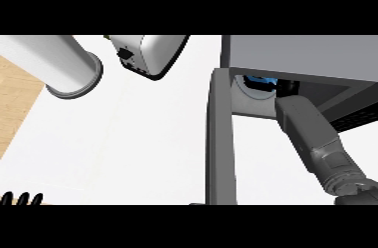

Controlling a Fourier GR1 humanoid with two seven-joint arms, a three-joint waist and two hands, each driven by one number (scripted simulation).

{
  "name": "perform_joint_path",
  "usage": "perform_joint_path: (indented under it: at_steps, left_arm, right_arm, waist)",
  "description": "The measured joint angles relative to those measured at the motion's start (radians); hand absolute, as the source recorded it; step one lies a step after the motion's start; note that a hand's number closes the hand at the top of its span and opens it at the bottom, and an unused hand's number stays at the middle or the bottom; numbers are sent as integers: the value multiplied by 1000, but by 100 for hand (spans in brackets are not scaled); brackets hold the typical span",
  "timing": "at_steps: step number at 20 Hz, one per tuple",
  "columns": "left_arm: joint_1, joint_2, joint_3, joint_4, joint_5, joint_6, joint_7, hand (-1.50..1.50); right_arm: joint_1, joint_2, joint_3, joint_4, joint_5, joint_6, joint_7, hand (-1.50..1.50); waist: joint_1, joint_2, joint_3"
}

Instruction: Pick up the milk, place it into the microwave and close the microwave

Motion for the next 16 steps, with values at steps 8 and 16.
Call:
perform_joint_path:
  at_steps: [8, 16]
  left_arm:
    - [-23, 13, 5, 25, -1, -9, 8, -150]
    - [-44, 18, 4, 40, -8, -14, 8, -150]
  right_arm:
    - [-30, -12, -12, 21, 26, -170, -4, 150]
    - [-25, -58, -8, 89, 62, -297, 79, -150]
  waist:
    - [16, 9, 0]
    - [29, 24, -6]
